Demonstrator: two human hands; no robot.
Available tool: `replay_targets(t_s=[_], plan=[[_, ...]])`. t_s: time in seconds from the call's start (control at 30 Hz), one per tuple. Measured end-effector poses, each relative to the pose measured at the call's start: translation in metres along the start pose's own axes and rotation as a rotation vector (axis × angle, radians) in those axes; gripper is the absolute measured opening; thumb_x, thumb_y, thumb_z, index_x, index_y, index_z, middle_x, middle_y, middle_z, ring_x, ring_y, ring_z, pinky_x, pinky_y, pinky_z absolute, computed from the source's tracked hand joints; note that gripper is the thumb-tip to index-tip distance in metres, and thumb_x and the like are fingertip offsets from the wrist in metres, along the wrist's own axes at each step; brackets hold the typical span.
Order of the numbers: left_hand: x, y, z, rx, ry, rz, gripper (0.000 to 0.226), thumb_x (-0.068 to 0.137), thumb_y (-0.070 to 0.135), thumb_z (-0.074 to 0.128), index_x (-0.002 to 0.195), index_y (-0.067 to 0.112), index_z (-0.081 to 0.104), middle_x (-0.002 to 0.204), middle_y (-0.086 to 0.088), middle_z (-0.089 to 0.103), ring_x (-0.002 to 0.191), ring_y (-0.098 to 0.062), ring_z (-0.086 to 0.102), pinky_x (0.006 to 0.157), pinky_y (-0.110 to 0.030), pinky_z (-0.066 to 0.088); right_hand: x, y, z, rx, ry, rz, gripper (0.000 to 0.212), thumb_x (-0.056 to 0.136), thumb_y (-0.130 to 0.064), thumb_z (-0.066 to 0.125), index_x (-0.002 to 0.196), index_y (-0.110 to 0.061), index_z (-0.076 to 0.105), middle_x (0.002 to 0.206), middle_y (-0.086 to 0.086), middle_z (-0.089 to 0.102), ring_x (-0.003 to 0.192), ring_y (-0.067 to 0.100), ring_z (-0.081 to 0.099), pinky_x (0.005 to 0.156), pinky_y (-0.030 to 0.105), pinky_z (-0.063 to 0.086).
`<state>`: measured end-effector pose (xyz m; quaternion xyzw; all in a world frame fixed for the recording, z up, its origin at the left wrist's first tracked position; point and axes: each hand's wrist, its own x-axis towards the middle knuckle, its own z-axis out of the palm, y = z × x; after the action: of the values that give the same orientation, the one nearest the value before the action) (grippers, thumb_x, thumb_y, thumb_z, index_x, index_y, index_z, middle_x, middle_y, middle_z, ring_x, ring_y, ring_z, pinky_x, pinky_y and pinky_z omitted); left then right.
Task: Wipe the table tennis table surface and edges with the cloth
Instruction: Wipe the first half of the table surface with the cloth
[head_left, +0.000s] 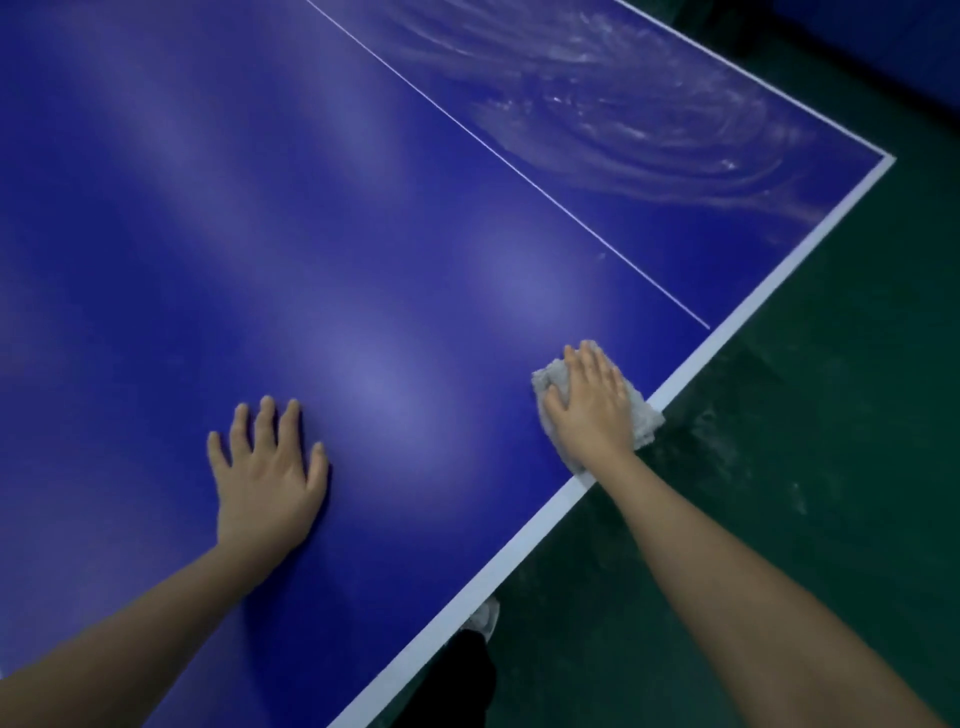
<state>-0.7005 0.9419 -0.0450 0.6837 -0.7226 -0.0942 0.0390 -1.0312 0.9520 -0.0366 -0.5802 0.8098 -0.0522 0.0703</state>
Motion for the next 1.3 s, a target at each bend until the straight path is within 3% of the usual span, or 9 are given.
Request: replay_targets(t_s=[0.1,0.17,0.33,0.43,0.73,0.87,1.1,1.2,1.3], plan=[[-0.001,-0.001,0.0,0.017,0.012,-0.017,0.077,0.083,0.051,0.013,0.14,0.007,0.039,0.148,-0.018,0.035,0.141,-0.036,0.019,0.112,-0.055,0.011,0.03,0.014,-0.007,-0.003,0.032,0.194,0.062,0.098,-0.041,0.029,0.15,-0.012,0.015,0.159,0.006,0.01,0.146,0.019,0.001,0.118,0.036,0.001],[0.001,0.006,-0.002,0.013,0.007,-0.05,0.077,0.083,0.05,0.012,0.141,0.007,0.038,0.148,-0.019,0.035,0.141,-0.036,0.019,0.112,-0.056,0.01,0.033,-0.001,-0.004,-0.034,0.025,0.156,0.062,0.097,-0.04,0.032,0.15,-0.011,0.016,0.159,0.007,0.011,0.146,0.02,0.002,0.118,0.036,0.001],[0.024,0.045,-0.001,-0.059,-0.03,-0.257,0.061,0.091,0.04,0.027,0.145,0.009,0.03,0.152,-0.02,0.024,0.142,-0.04,0.008,0.11,-0.061,0.002,0.017,-0.042,0.004,0.01,-0.154,-0.56,0.061,0.094,-0.04,0.035,0.149,-0.015,0.022,0.158,0.002,0.014,0.146,0.014,0.004,0.114,0.026,-0.01],[0.042,0.067,0.003,-0.102,-0.024,-0.329,0.055,0.095,0.031,0.038,0.145,0.007,0.028,0.153,-0.021,0.019,0.142,-0.04,0.005,0.111,-0.063,0.002,0.048,-0.031,-0.002,0.016,-0.206,-0.705,0.06,0.095,-0.038,0.039,0.149,-0.018,0.023,0.158,0.0,0.013,0.146,0.013,0.004,0.116,0.027,-0.008],[0.103,0.189,0.014,-0.095,-0.013,-0.042,0.052,0.098,0.031,0.033,0.149,0.023,0.023,0.156,-0.007,0.022,0.145,-0.024,0.012,0.114,-0.048,0.006,0.207,0.092,-0.031,-0.023,-0.057,-0.239,0.057,0.096,-0.036,0.037,0.147,-0.013,0.026,0.156,0.006,0.019,0.145,0.017,0.011,0.117,0.032,0.007],[0.14,0.246,0.025,-0.112,-0.023,-0.062,0.051,0.099,0.031,0.027,0.149,0.022,0.02,0.157,-0.006,0.017,0.146,-0.022,0.008,0.115,-0.046,0.004,0.239,0.119,-0.035,-0.029,-0.012,-0.065,0.059,0.097,-0.038,0.033,0.149,-0.013,0.021,0.158,0.007,0.015,0.145,0.02,0.008,0.118,0.036,0.005],[0.231,0.325,0.037,-0.141,0.026,-0.194,0.05,0.098,0.028,0.033,0.146,0.018,0.029,0.156,-0.01,0.021,0.144,-0.026,0.013,0.113,-0.052,0.007,0.174,0.115,-0.031,0.045,-0.255,-1.034,0.065,0.085,-0.035,0.053,0.143,-0.01,0.037,0.152,0.01,0.031,0.143,0.025,0.023,0.117,0.039,0.005],[0.255,0.338,0.043,-0.155,0.066,-0.309,0.05,0.098,0.03,0.034,0.146,0.019,0.03,0.156,-0.007,0.02,0.145,-0.026,0.012,0.113,-0.054,0.005,0.194,0.133,-0.033,0.053,-0.286,-1.125,0.067,0.088,-0.037,0.052,0.145,-0.01,0.032,0.154,0.009,0.026,0.144,0.022,0.018,0.118,0.037,0.004],[0.258,0.344,0.051,-0.093,0.108,-0.352,0.05,0.097,0.031,0.033,0.147,0.022,0.028,0.156,-0.005,0.021,0.145,-0.026,0.012,0.113,-0.055,0.004,0.256,0.15,-0.04,0.11,-0.269,-1.026,0.064,0.088,-0.035,0.054,0.143,-0.009,0.036,0.152,0.011,0.03,0.143,0.023,0.021,0.116,0.032,0.001]])
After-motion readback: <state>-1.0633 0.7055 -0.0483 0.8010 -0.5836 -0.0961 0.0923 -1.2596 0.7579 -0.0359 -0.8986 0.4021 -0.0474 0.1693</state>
